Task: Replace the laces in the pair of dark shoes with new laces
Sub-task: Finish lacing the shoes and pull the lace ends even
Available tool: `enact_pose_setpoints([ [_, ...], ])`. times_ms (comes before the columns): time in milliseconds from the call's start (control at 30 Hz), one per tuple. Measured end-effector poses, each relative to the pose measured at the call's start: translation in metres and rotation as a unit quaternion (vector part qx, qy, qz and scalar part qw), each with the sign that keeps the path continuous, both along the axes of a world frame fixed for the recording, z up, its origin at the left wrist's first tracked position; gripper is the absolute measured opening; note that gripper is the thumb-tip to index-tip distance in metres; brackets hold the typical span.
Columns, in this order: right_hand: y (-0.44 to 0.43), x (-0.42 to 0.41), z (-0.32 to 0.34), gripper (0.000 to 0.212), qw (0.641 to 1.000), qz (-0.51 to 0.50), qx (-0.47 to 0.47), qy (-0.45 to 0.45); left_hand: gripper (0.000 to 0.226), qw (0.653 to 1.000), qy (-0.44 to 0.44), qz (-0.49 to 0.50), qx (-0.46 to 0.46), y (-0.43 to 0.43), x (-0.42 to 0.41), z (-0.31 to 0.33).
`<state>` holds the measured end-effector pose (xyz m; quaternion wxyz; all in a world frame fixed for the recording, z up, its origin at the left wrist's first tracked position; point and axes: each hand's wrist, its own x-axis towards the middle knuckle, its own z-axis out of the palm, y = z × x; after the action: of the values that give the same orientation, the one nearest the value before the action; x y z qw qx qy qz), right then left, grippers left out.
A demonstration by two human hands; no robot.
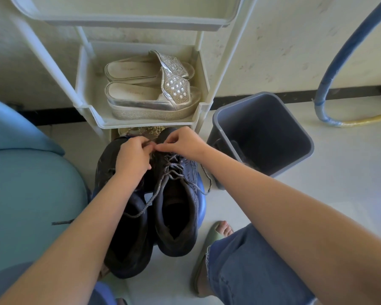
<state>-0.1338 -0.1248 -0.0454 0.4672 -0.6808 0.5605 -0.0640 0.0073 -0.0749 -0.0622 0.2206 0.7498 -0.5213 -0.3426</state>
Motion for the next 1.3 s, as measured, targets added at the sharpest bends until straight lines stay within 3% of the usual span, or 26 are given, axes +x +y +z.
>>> enact_pose_setpoints([
  [133, -0.004, 0.006, 0.001, 0.014, 0.997, 0.031, -0.009, 0.064, 0.012, 0.996, 0.057, -0.029, 0.058, 0.003, 0.002, 0.001],
  [233, -0.001, 0.008, 0.001, 0.024, 0.996, 0.041, -0.008, 0.081, 0.011, 0.996, 0.053, -0.043, 0.058, 0.007, -0.003, 0.000],
  [367, 0.001, 0.006, -0.001, 0.026, 0.999, 0.015, 0.010, 0.041, 0.013, 0.995, 0.066, -0.039, 0.059, 0.007, -0.004, -0.001],
  [467, 0.001, 0.004, -0.001, 0.013, 1.000, -0.010, 0.018, 0.006, 0.011, 0.995, 0.060, -0.047, 0.063, 0.005, -0.004, 0.000],
  [667, 0.002, 0.004, -0.008, 0.030, 0.995, -0.068, 0.060, -0.037, 0.005, 0.992, 0.086, -0.030, 0.088, 0.001, 0.000, -0.003],
  [833, 0.005, 0.004, -0.009, 0.021, 0.984, -0.120, 0.090, -0.095, 0.007, 0.992, 0.089, -0.034, 0.085, 0.001, -0.001, -0.003],
  [1300, 0.006, 0.003, -0.012, 0.017, 0.972, -0.153, 0.126, -0.126, 0.001, 0.993, 0.042, -0.067, 0.086, 0.000, 0.000, -0.003],
])
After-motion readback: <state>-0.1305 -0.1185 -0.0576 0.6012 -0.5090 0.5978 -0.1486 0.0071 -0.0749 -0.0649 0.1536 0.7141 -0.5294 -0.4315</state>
